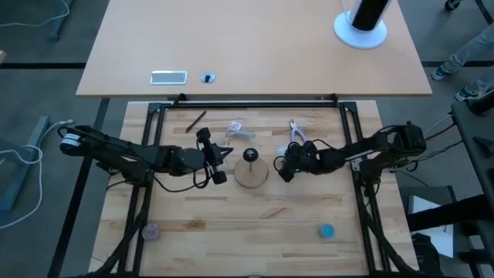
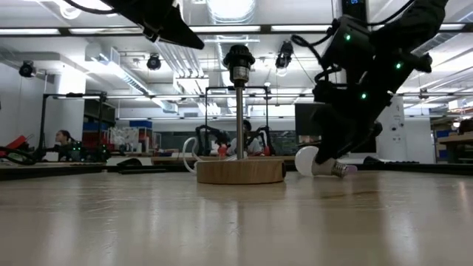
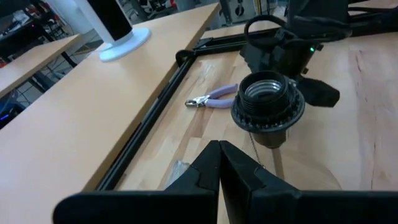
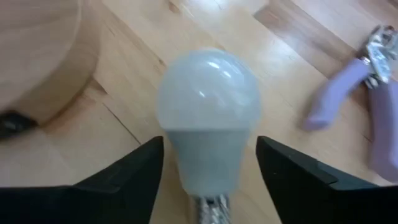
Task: Screw lightbulb
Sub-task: Remove the lightbulb from the brown lamp, then return to Home Position
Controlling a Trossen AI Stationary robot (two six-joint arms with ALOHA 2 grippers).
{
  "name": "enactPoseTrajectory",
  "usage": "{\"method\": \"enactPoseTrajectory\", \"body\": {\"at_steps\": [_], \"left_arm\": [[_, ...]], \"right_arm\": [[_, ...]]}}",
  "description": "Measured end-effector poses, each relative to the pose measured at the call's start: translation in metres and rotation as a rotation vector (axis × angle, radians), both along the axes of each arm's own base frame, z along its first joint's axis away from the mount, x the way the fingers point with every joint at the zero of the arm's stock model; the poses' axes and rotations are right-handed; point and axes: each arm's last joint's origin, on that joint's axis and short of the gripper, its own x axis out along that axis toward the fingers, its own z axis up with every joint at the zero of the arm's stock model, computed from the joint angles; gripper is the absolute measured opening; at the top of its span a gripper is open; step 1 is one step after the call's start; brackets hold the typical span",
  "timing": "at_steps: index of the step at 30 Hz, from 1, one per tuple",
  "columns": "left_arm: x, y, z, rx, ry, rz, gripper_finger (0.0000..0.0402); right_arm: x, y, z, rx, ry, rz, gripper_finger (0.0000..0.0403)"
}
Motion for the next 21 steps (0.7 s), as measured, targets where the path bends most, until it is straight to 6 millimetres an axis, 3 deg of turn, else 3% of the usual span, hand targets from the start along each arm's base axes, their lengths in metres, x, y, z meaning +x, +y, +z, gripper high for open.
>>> {"method": "enactPoseTrajectory", "body": {"at_steps": [6,10,14,21], "left_arm": [[-0.020,-0.005,0.011,-0.016,-0.018,-0.026,0.0000],[-0.049,-0.014,0.012,-0.032,-0.105,-0.064,0.0000],[-0.082,-0.020,0.002,-0.055,-0.212,-0.016,0.0000],[-0.114,-0.027,-0.015,-0.073,-0.325,-0.130,0.0000]], "right_arm": [[-0.009,0.001,0.027,0.015,-0.065,0.014,0.0288],[-0.021,0.001,0.051,0.011,-0.140,0.022,0.0306],[-0.034,0.006,0.077,-0.026,-0.226,0.093,0.0310],[-0.060,0.023,0.117,-0.150,-0.365,0.306,0.0295]]}}
